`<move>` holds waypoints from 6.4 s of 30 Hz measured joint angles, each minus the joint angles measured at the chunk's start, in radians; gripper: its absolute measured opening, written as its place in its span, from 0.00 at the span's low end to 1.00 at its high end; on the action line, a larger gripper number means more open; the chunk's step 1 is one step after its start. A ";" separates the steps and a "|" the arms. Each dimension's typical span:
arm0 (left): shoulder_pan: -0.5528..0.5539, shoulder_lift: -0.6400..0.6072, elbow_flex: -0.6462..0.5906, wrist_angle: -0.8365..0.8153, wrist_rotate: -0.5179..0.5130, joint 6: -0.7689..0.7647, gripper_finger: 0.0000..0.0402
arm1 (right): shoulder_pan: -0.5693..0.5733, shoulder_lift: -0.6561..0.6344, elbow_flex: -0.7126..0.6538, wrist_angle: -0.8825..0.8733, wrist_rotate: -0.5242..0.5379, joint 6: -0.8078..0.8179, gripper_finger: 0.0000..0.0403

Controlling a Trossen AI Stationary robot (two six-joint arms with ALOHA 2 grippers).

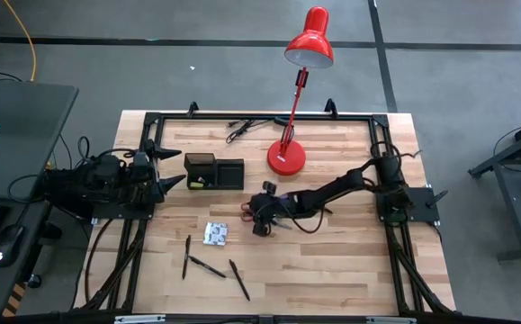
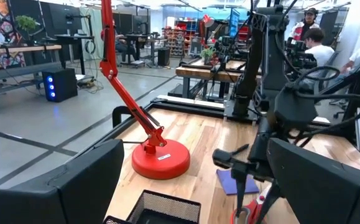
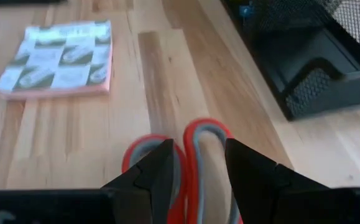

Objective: Pick and place office supplies into organizer
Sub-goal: Put the red scissors into the black desk organizer

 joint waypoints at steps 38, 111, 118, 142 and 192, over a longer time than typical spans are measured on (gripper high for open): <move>0.000 0.003 0.000 -0.007 0.000 -0.001 0.95 | 0.031 0.042 0.054 -0.098 0.052 0.015 0.35; 0.000 0.005 -0.078 -0.018 0.066 -0.340 0.95 | -0.044 0.056 0.423 0.026 0.196 -0.389 0.04; 0.000 0.005 -0.124 -0.001 0.067 -0.390 0.95 | -0.048 0.056 0.423 0.057 0.183 -0.418 0.04; 0.000 0.054 -0.139 0.117 0.089 -0.423 0.95 | -0.096 0.055 0.423 0.150 0.055 -0.433 0.04; 0.000 0.473 -0.161 0.470 0.071 -0.331 0.24 | -0.095 0.055 0.423 0.107 0.060 -0.426 0.04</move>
